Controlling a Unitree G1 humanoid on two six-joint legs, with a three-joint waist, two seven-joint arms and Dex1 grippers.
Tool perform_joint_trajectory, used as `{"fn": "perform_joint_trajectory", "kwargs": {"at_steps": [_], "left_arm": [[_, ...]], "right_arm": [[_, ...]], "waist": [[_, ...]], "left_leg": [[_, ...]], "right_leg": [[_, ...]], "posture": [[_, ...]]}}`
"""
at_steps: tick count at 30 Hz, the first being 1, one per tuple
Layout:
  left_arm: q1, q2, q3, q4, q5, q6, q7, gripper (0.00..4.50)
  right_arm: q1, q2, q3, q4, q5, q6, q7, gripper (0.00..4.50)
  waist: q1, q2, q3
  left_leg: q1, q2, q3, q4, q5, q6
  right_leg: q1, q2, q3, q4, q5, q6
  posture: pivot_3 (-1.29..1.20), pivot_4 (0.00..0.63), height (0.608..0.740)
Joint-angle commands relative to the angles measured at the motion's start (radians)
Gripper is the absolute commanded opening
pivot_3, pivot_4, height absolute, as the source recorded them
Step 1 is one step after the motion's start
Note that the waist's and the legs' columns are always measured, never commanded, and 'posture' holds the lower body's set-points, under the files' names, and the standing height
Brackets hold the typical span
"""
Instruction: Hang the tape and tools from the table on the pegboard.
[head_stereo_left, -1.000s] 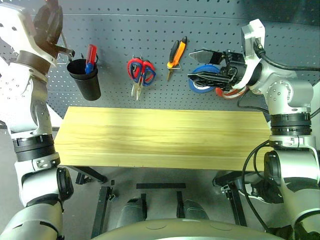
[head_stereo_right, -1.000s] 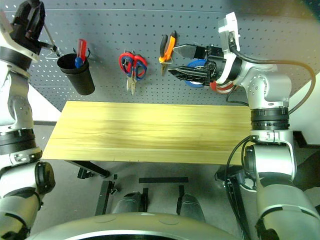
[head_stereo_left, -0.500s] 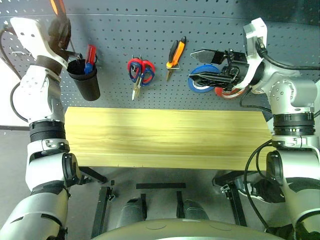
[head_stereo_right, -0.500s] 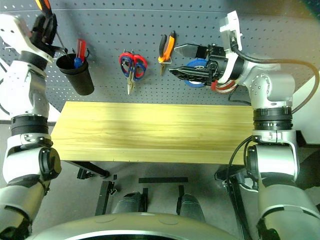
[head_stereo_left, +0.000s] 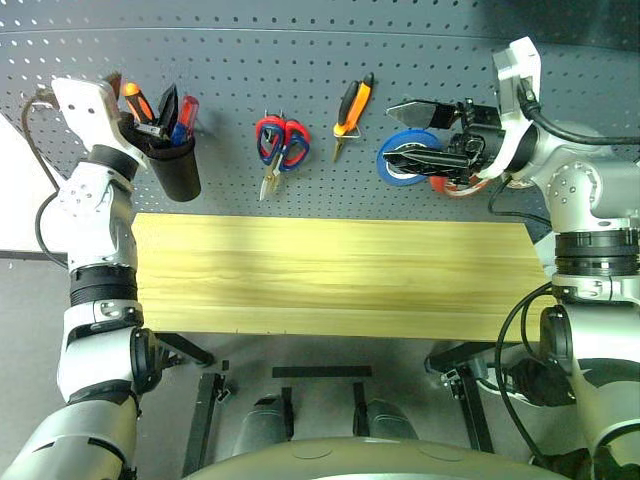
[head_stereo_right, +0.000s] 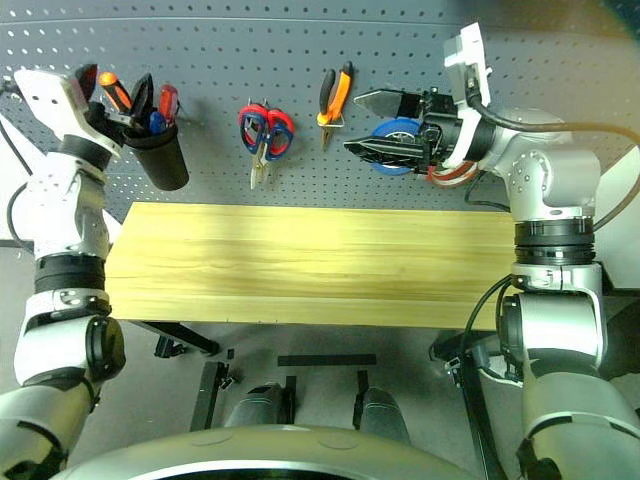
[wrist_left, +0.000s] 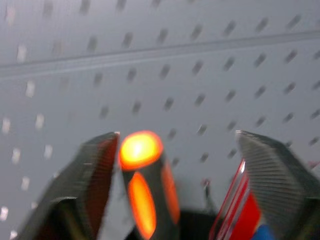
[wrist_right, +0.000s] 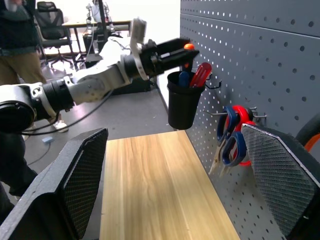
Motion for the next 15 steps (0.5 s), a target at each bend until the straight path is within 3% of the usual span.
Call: {"fn": "perform_joint_trajectory", "kwargs": {"at_steps": [1, 9, 15], "left_arm": [[0.033, 0.043, 0.028, -0.171, -0.093, 0.076, -0.073, 4.21], [0.34, 0.23, 0.065, -0.506, -0.417, 0.471, -0.444, 4.21], [0.515, 0.272, 0.006, -0.537, -0.397, 0.501, -0.649, 4.21]], "right_arm": [[-0.012, -0.022, -0.019, -0.032, 0.009, 0.001, 0.0, 4.5], [0.08, -0.064, 0.0, -0.068, 0.012, 0.038, 0.034, 4.5], [0.199, -0.065, 0.028, -0.11, 0.001, 0.036, 0.045, 4.5]], "waist": [[-0.002, 0.0, 0.0], [-0.012, 0.002, -0.004], [0.003, 0.004, -0.009]], "left_leg": [[0.0, 0.0, 0.0, 0.0, 0.0, 0.0], [0.0, 0.001, 0.0, 0.001, 0.0, 0.0], [0.001, 0.001, 0.0, 0.006, 0.0, 0.0]], "right_leg": [[0.0, 0.0, 0.0, 0.0, 0.0, 0.0], [0.0, 0.0, 0.001, 0.003, 0.0, 0.0], [0.001, 0.001, 0.002, 0.005, 0.0, 0.0]], "posture": [[0.09, 0.083, 0.732], [0.1, 0.067, 0.732], [0.11, 0.055, 0.732]]}}
